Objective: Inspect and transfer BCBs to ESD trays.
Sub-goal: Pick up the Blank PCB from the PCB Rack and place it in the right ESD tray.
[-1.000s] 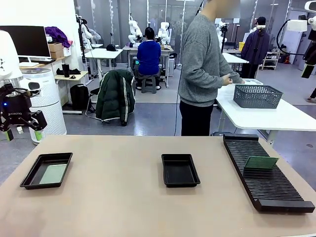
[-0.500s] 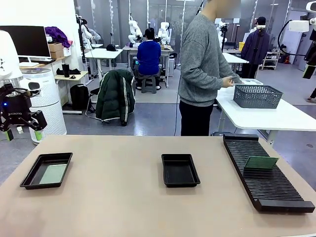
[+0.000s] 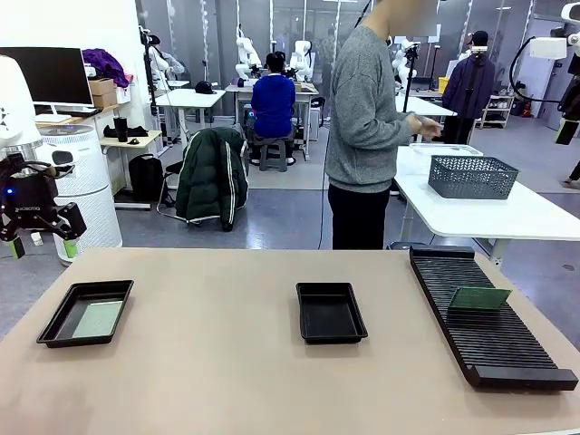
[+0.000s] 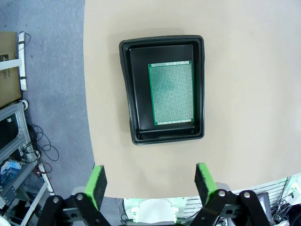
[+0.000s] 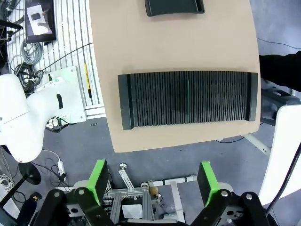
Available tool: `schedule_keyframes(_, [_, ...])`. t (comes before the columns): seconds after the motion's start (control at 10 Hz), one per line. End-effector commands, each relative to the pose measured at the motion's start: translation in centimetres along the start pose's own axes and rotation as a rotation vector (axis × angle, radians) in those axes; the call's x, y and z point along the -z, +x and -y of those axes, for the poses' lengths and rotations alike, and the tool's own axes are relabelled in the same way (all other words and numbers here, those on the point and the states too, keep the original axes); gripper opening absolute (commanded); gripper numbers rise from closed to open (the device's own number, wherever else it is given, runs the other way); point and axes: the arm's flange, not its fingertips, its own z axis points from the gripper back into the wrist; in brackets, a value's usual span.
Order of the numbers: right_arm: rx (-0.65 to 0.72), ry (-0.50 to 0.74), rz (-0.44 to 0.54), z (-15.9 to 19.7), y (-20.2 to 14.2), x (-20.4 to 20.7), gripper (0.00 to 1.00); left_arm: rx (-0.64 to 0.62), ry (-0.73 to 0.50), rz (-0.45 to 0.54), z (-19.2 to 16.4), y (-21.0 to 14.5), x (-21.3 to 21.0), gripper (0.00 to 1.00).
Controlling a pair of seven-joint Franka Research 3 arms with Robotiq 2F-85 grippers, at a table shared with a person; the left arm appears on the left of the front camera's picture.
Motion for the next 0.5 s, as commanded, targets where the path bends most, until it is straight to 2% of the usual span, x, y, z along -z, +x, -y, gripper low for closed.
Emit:
schedule_keyframes(0.0, [-0.044,-0.019,0.004,-0.2,0.2,2.9,1.00,0.005,0.000,0.010,0.0,-0.1,0.2,1.00])
schedule_keyframes(0.4, [-0.041,-0.062,0.009,-1.2,0.4,8.5,1.00,0.005,0.000,0.010,0.0,-0.1,0.2,1.00])
